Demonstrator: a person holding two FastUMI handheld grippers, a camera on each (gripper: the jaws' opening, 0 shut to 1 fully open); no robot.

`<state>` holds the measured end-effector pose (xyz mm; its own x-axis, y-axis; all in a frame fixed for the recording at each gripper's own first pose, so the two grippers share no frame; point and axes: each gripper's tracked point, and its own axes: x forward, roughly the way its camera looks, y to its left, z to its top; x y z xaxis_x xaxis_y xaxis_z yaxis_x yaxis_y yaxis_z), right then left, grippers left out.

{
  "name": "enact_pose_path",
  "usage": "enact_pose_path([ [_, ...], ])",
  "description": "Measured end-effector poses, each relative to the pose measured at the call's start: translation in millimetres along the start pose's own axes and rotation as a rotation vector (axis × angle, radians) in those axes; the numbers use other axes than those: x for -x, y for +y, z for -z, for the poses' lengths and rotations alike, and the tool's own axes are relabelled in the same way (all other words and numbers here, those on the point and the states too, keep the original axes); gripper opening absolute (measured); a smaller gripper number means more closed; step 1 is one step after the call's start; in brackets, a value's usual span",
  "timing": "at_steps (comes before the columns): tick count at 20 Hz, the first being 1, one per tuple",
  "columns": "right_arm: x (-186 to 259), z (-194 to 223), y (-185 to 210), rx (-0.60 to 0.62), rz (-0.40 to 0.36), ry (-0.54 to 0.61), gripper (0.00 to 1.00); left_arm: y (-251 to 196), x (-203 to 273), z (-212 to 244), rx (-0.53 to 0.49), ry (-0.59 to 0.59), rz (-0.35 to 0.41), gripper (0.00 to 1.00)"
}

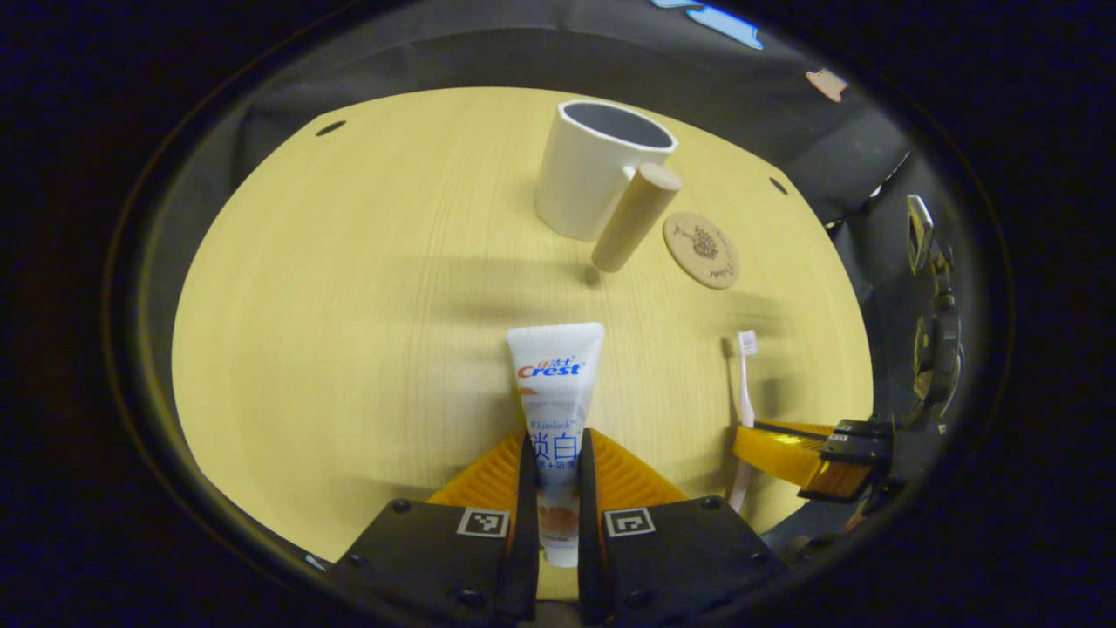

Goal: Put the toothbrush and toothpaste on the desktop into the cup, then pick up the cup and place it on the coaster on the desktop.

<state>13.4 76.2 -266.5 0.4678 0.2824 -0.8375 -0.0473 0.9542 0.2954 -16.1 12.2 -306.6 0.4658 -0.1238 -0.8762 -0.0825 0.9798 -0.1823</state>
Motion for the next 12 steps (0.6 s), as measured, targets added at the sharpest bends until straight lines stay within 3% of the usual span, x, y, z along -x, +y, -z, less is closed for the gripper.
enact_pose_path([
  [5,29,-27,16,0.019,-0.091,-0.170,0.08,-8,27,-34,0.047,-0.161,0.043,0.25],
  [12,76,-66,32,0.018,-0.204,-0.388,0.07,-6,70,-86,0.075,-0.399,0.040,0.25],
])
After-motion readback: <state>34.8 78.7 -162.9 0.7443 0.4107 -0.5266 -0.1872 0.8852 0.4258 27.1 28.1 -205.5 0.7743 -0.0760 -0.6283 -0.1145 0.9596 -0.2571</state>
